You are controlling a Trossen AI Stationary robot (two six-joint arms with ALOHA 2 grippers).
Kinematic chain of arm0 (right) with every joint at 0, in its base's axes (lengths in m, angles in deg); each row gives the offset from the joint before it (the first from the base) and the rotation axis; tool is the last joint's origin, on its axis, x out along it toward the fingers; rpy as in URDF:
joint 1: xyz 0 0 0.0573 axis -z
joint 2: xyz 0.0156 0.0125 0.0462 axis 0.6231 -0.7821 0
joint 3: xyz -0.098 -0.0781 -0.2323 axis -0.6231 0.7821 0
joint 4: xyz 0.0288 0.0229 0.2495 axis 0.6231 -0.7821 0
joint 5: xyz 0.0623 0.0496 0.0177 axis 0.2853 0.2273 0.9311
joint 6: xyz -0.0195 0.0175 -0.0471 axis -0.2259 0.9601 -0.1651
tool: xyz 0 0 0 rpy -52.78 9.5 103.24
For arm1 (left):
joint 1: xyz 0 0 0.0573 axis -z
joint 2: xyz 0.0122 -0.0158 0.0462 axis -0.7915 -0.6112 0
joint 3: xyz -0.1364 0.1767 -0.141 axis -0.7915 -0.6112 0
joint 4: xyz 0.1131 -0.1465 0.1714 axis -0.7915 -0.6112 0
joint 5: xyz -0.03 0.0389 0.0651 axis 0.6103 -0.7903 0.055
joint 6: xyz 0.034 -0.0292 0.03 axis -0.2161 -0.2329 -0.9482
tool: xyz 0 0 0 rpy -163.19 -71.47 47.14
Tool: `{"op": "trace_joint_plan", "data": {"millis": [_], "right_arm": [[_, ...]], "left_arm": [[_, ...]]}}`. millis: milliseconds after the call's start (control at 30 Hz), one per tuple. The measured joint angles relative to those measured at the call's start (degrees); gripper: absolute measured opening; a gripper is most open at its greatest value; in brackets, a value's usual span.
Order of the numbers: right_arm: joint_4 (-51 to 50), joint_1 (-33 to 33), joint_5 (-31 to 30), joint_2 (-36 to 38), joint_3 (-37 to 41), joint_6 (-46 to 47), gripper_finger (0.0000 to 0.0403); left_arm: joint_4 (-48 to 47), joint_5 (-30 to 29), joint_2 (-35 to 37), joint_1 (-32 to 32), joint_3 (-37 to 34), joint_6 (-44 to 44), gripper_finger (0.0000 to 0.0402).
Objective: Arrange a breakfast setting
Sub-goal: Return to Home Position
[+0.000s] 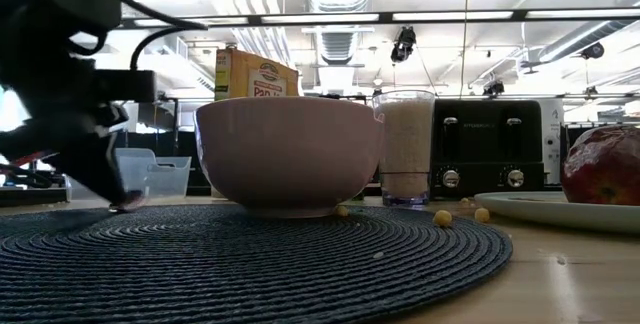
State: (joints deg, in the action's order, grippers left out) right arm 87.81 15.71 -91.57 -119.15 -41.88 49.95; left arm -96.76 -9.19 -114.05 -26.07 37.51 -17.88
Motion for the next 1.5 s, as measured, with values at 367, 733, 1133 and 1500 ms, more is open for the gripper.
{"op": "trace_joint_plan", "data": {"millis": [367, 733, 1133, 1500], "right_arm": [[0.0, 0.0, -0.1, 0.0, 0.0, 0.0, 0.0034], [0.8, 1.1, 2.4, 2.6, 3.6, 1.7, 0.0034], [4.0, 18.4, 23.3, 9.6, 8.6, 6.8, 0.0034], [7.4, 25.7, 30.0, 21.4, 19.5, 13.5, 0.0033]], "left_arm": [[7.4, -6.7, 0.0, -3.2, 0.5, -7.4, 0.0000], [7.2, -7.6, 12.7, -0.7, 5.5, -22.6, 0.0000], [39.9, 3.7, 39.5, -10.1, -5.6, -62.3, 0.0000], [37.6, 11.0, 63.3, -21.2, -19.6, -59.3, 0.0000]]}}
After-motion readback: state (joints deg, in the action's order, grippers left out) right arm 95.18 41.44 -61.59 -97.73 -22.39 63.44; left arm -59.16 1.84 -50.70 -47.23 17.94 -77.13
